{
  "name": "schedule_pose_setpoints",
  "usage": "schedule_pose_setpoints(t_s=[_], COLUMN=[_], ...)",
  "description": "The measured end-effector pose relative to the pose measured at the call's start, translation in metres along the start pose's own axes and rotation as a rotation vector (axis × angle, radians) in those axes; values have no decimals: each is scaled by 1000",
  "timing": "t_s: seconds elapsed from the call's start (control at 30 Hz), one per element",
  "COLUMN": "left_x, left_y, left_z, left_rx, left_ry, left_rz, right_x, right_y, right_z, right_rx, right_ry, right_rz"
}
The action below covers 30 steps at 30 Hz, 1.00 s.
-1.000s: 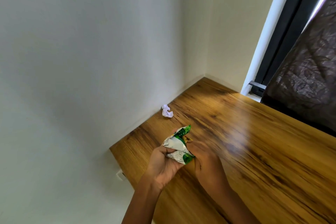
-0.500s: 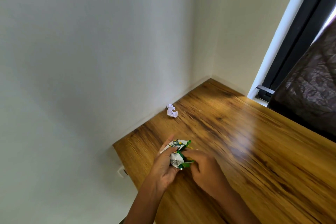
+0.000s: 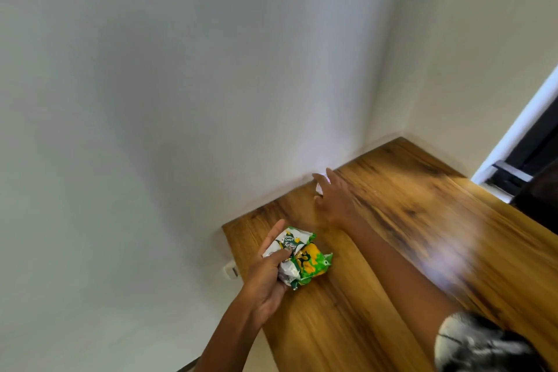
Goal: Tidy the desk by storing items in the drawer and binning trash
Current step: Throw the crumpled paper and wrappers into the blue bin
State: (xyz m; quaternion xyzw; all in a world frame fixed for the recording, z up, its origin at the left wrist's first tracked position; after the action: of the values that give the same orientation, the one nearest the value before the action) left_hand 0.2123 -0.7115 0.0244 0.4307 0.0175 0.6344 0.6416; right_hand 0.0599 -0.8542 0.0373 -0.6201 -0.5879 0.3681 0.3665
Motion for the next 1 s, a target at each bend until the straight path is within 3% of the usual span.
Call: schedule_pose_setpoints(t_s=[0.1, 0.2, 0.37, 0.53, 0.7, 0.83, 1.0], left_x=[3, 5, 8, 20, 52, 89, 154], left_y=[-4, -10, -11, -4, 18, 36, 44], left_z=[4, 5, 5, 12, 13, 1, -18], left_rx=[-10, -22, -32, -106, -245, -163, -227], left_ry=[13, 25, 48, 185, 292, 242, 231], left_rz=[8, 26, 57, 121, 61, -54, -125], right_x=[-7, 8, 57, 128, 180, 213, 276], right_y=[11, 8, -14, -22, -18, -28, -35], right_z=[-2, -8, -6, -37, -61, -70, -80], right_rx=[80, -77, -676, -1092, -1192, -1294, -1237], right_ry=[-10, -36, 158, 199, 180, 181, 172], right_rz=[81, 214, 232, 69, 30, 67, 135])
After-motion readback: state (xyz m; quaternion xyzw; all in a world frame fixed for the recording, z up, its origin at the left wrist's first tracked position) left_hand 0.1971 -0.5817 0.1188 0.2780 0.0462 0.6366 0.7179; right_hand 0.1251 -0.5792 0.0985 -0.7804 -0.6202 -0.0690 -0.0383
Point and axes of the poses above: each hand's wrist, its own x-axis away from the middle knuckle, its own y-axis out of the palm, z = x × y, the point moved 10 cm from there along -x, towards the middle knuckle
